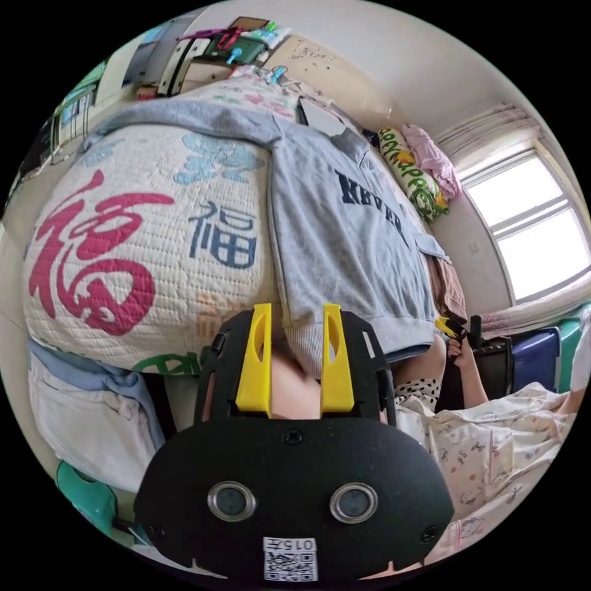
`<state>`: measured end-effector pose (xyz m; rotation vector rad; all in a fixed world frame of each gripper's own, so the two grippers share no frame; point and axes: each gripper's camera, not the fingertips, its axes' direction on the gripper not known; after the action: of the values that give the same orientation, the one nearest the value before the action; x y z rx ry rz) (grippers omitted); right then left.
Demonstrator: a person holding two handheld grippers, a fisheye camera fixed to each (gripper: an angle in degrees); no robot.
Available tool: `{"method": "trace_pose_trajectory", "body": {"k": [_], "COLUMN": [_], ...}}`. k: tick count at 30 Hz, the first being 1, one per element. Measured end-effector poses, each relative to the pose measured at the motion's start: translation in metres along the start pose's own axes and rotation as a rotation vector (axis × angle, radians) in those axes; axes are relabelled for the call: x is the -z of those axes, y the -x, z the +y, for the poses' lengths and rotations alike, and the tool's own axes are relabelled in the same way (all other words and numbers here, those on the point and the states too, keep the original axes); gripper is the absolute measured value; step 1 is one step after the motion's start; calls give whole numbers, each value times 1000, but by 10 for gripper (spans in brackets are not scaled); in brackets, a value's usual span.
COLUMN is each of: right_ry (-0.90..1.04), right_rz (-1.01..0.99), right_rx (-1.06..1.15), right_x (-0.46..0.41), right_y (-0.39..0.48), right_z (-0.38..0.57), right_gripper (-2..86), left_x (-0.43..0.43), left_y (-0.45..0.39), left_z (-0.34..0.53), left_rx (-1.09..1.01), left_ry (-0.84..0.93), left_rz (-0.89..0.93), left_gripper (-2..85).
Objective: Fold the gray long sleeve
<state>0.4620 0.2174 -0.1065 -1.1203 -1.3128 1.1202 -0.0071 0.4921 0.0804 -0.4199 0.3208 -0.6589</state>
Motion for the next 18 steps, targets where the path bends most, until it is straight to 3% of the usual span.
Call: {"method": "trace_pose_trajectory", "body": {"k": [8,18], "right_ry": [23,63], "right_rz": [29,300], "right_rx": [8,81], "right_x": [12,32], "right_y": [15,46], "right_z": [10,27], "right_gripper": [75,30], "left_x": [12,29], "left_y": [14,-20], "left_z": [-8,-23], "left_rx": [20,-90], "left_ry": [-56,12], "left_rz": [101,-180], "left_gripper": [49,21]}}
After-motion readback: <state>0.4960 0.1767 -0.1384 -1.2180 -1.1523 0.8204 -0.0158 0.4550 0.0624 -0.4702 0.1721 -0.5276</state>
